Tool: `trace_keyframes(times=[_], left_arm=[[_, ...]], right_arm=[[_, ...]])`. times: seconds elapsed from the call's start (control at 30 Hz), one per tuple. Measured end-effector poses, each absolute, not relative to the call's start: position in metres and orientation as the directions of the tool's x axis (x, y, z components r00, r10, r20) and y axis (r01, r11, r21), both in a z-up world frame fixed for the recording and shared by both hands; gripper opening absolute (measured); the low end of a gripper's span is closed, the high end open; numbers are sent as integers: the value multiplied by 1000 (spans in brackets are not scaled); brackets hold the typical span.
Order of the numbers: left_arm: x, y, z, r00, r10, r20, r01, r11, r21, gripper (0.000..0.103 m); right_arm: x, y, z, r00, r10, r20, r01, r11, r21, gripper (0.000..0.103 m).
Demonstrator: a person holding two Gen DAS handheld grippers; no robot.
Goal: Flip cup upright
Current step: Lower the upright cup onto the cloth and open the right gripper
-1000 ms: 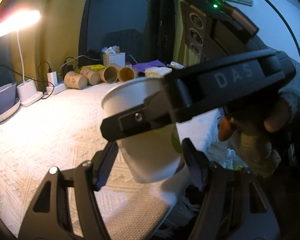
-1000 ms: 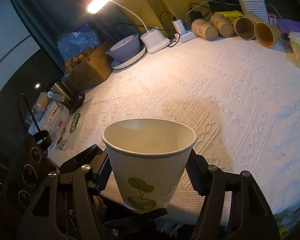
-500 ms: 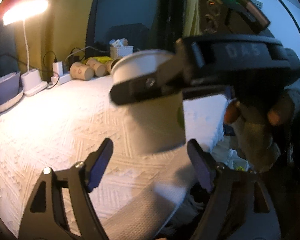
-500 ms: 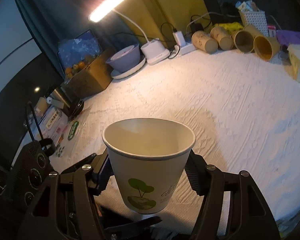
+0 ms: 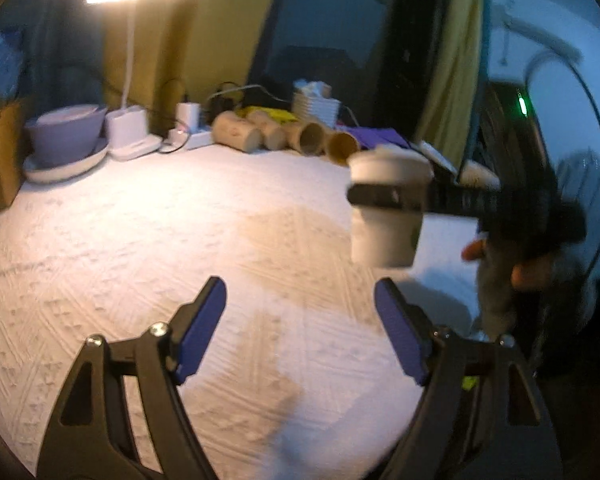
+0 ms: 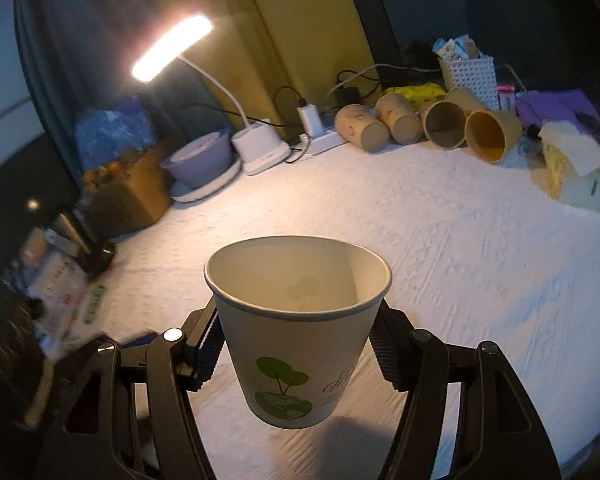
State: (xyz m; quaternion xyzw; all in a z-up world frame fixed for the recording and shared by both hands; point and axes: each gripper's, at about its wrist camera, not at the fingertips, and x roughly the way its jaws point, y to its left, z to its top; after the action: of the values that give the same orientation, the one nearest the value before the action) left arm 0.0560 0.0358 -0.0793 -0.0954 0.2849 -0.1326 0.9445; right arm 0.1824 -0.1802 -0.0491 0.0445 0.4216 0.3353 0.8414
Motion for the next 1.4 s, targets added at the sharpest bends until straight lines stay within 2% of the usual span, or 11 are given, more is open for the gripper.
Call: trace_keyframes(times=[0.07,0.33,0.67,1.4], left_arm=[[61,48,-77,803,-309,-509,174,939,-296,78],[73,66,-83,811,-255,-527,88,943,-320,78],[72,67,-87,801,-271,-534,84,934,-348,78],[74,62,-86,796,-287,-533,123,939,-321,78]], right_arm=[[184,-175,-53,429,589,-684,-536,776,332,67],[187,-151,-63,470,553,-688,-581,780,231,67],[193,-133,-70,543,474,-694,-585,806,92,67],[185,-145,-79,545,414,-729,-545,836,67,68]])
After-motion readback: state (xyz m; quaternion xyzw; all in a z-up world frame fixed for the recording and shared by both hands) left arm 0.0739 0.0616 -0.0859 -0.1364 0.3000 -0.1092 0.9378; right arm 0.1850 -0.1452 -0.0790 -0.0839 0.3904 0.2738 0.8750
